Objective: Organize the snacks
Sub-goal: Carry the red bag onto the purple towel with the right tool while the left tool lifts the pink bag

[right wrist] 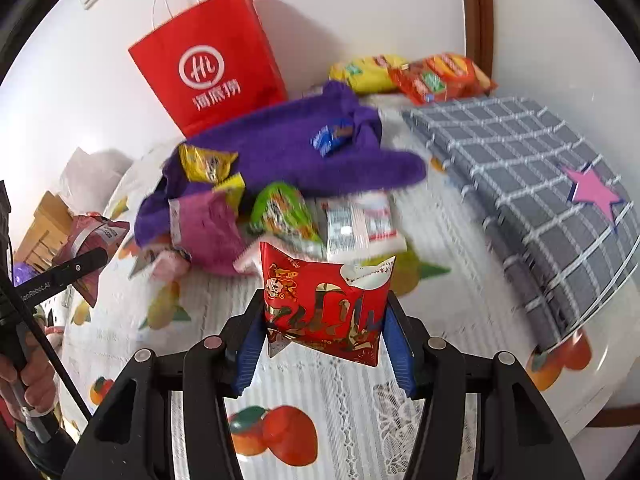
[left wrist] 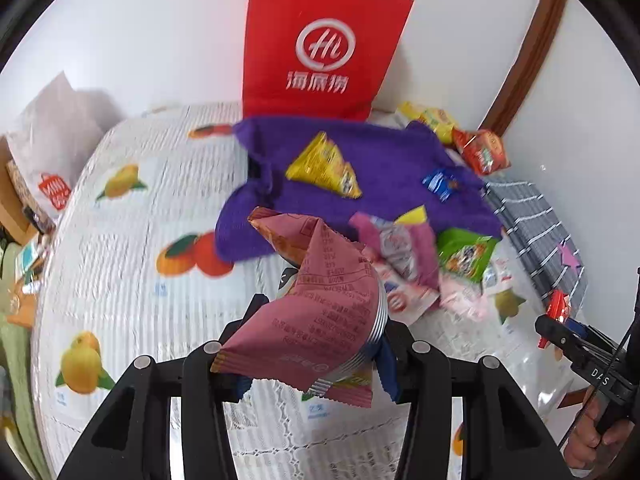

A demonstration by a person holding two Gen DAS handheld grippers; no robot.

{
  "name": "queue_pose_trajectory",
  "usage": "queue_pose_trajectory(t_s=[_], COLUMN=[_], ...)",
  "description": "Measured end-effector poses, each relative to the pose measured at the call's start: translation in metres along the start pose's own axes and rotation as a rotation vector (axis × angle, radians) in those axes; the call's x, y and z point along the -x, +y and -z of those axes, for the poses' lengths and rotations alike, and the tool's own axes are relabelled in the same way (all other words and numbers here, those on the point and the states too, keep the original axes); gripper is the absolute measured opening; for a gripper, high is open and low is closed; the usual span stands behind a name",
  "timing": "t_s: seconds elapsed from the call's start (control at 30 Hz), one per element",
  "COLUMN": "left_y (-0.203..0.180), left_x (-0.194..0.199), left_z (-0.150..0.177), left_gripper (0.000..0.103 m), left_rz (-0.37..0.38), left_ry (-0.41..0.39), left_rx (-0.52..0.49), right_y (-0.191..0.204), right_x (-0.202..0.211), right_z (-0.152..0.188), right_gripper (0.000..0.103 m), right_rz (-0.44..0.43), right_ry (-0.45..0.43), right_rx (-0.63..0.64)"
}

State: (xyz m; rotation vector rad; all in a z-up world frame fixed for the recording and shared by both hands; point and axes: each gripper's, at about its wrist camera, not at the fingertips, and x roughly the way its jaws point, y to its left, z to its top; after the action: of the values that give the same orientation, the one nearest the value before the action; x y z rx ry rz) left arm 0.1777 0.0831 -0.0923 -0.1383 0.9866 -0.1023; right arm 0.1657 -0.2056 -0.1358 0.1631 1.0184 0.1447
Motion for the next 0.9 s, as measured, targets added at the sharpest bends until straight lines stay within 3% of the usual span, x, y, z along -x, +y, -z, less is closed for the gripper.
queue_pose_trajectory(t_s=[0.4,0.9], left_y=[-0.017,-0.009], left_x=[0.018,-0.008], left_z=[-0.049,-0.119], left_gripper=[0.046,0.046], left_rz=[0.005,-0.027], left_ry=[-0.068,-0.091], left_rx=[-0.047,-0.017], right_y=[0.02,0.058], right_x=[0.016,-0.028], right_z=[-0.068,-0.157], right_gripper=[0.055,0.055], right_rz=[-0.017,-0.026], right_ry=[-0.082,-0.075], right_rx=[0.038,0.104])
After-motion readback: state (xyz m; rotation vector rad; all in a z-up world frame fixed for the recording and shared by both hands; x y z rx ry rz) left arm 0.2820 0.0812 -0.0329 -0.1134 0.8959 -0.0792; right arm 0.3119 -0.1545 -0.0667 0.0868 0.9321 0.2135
